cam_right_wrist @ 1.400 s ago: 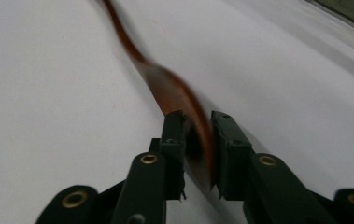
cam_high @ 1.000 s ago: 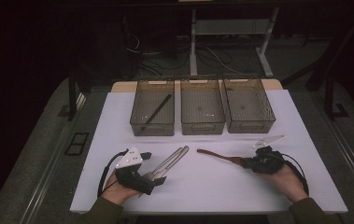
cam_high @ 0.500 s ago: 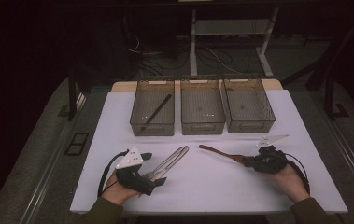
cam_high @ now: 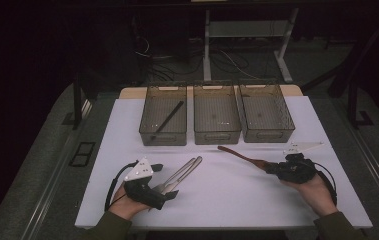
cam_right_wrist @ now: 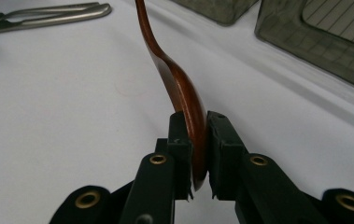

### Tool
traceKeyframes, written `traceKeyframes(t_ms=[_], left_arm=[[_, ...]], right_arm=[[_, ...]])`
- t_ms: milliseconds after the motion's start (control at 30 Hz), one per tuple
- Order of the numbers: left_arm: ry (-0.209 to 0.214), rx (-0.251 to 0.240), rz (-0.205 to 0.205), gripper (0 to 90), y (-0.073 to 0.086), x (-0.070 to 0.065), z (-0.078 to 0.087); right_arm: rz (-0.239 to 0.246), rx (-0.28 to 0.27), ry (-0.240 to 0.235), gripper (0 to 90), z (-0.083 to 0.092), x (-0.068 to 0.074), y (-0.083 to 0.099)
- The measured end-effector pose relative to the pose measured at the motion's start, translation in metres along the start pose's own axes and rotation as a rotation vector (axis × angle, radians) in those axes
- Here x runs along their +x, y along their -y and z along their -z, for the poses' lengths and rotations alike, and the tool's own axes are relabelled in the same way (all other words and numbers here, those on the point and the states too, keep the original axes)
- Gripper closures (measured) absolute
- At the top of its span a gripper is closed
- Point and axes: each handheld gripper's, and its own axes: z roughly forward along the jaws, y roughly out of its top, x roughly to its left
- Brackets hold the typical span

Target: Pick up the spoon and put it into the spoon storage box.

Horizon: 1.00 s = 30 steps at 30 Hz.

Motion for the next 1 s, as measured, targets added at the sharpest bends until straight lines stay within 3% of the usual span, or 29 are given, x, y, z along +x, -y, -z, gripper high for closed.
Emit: traceKeyframes(t_ms=[600,1000], left_arm=[[0.002,-0.004,-0.001,0.0,0.0,-0.001,0.0],[0.009,-0.007,-0.008,0.0,-0.001,-0.002,-0.001]], right_arm=[[-0.024,-0.076,0.023,80.7,0.014,-0.001,-0.019],[-0.055,-0.13,0.047,80.7,0.011,-0.005,-0.041]])
